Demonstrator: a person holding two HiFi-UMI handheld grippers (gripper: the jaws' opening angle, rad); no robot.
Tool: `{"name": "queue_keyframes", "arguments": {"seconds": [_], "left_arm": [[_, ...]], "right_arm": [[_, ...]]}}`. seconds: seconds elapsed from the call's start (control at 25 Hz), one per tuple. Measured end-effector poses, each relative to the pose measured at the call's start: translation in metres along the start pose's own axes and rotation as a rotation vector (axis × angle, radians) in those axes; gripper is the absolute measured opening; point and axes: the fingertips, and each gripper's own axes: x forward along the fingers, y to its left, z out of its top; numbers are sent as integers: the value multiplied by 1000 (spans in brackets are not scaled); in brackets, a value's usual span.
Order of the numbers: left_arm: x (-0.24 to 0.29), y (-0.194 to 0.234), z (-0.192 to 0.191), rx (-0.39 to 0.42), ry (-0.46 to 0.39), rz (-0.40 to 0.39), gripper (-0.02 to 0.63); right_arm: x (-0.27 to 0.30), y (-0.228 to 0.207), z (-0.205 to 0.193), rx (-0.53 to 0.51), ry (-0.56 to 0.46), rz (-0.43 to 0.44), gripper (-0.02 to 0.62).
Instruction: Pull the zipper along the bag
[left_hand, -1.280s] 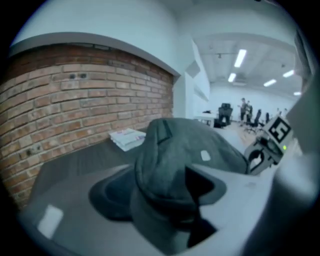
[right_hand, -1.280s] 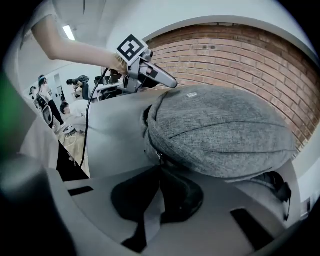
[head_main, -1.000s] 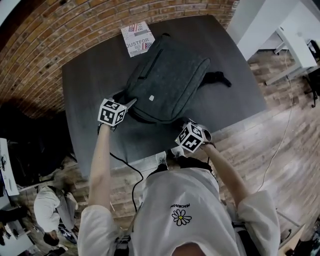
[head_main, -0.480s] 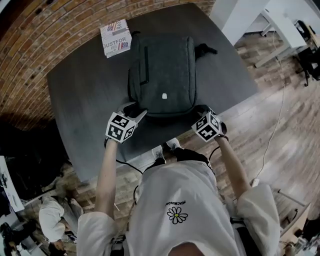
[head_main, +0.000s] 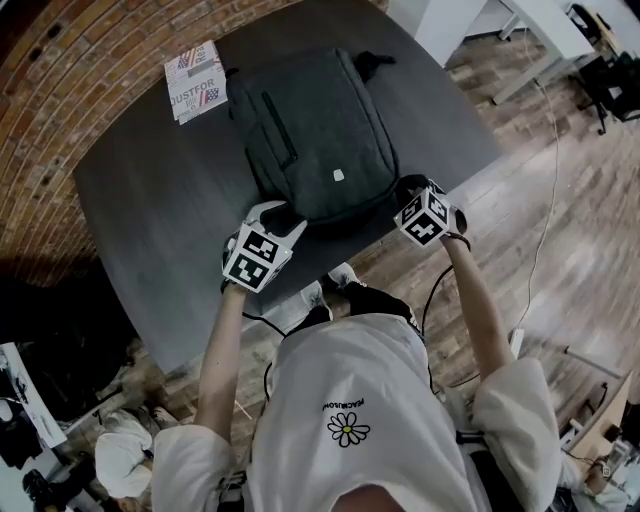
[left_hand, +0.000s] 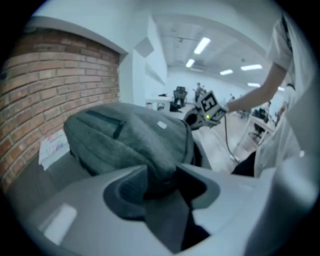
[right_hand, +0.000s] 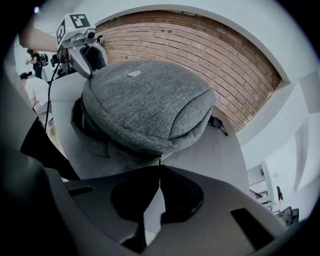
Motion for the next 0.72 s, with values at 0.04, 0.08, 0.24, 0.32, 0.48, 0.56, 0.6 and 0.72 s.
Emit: {"name": "queue_keyframes", "arguments": {"seconds": [0.04, 0.08, 0.24, 0.32, 0.48, 0.56, 0.6, 0.72], "left_arm": [[0, -1, 2, 37, 17, -4, 184], [0, -2, 3, 55, 28, -15, 187], [-26, 9, 23, 53, -60, 46, 90], [-46, 23, 51, 95, -142, 130, 41], [-13, 50, 72, 331, -17, 175, 44], [22, 61, 53, 380, 93, 147, 3], [33, 63, 45, 377, 111, 130, 2], [37, 62, 42, 337, 74, 133, 0]], "right_arm": [[0, 0, -2, 5, 0, 0, 8], [0, 0, -3, 17, -2, 0, 8], [1, 4, -4, 64, -11, 7, 8], [1, 4, -5, 71, -12, 15, 8], [-1, 4, -7, 108, -12, 53, 8], [-2, 8, -8, 122, -7, 90, 6], [-3, 10, -8, 122, -4, 110, 6], [-7, 12, -9, 124, 1, 166, 8]]}}
